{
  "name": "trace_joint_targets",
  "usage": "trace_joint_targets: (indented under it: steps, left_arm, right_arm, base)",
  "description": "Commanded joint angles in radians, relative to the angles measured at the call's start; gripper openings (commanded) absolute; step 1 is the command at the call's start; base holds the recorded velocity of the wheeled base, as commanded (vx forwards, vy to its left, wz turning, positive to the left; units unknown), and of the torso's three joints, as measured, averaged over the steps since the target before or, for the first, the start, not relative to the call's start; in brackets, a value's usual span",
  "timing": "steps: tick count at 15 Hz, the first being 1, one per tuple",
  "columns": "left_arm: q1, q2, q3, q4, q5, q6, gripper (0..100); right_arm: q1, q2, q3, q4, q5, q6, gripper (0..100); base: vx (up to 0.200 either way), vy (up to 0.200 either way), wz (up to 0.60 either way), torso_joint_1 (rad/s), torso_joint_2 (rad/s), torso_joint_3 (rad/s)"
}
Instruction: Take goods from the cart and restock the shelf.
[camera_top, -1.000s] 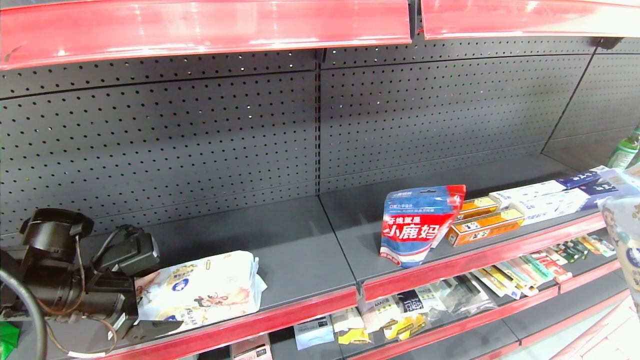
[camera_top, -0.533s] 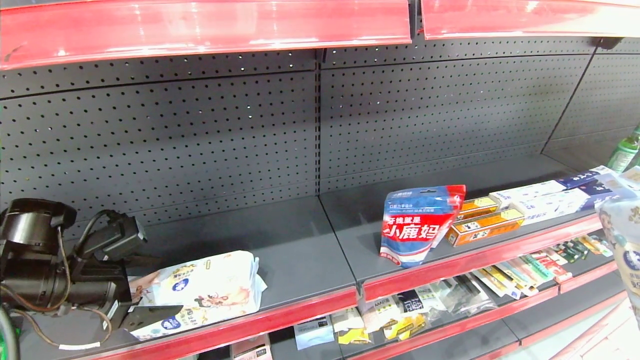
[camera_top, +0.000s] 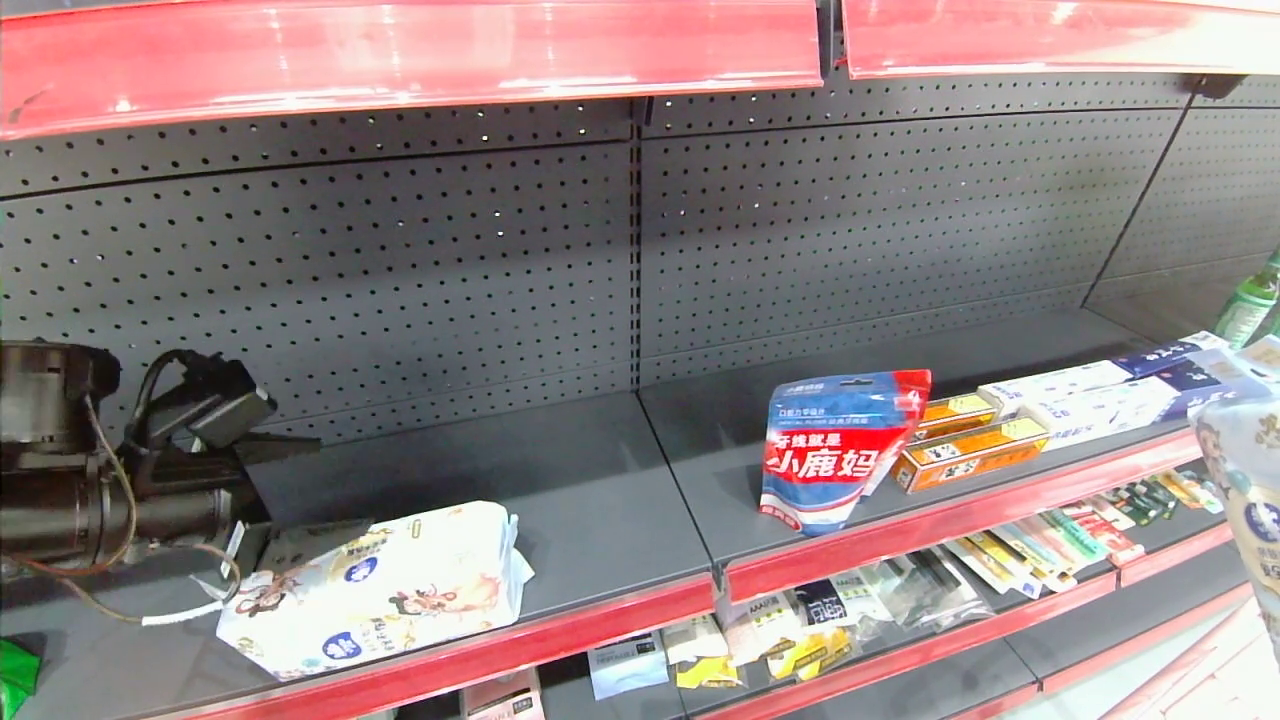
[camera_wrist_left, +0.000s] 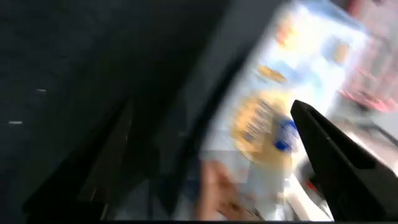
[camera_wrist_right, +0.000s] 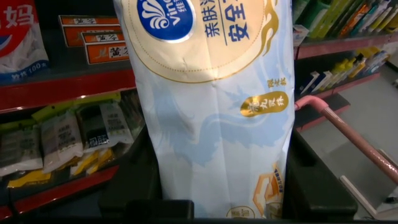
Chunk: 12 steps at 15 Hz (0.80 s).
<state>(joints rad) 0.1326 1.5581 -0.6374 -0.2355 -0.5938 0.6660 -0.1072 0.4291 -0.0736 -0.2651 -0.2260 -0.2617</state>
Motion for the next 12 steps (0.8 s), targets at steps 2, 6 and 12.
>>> trace_joint_targets:
  steps: [2, 6, 12]
  left_arm:
    - [-0.048, 0.071, 0.038, -0.315, 0.239, -0.193, 100]
    - [-0.211, 0.097, 0.202, -0.694, 0.669, -0.479, 100]
    - [-0.212, -0.214, 0.483, -0.686, 0.543, -0.479, 100]
  right_arm:
    - [0.0, 0.002, -0.002, 0.0, 0.004, -0.001, 0]
    - [0.023, 0.008, -0.014, 0.0, 0.074, -0.001, 0]
    - [0.041, 0.033, -0.055, 0.095, 0.286, -0.002, 0]
  base:
    - [0.0, 0.0, 0.0, 0.0, 0.0, 0.0]
    - [0.0, 0.0, 0.0, 0.0, 0.0, 0.0]
    - [0.0, 0.0, 0.0, 0.0, 0.0, 0.0]
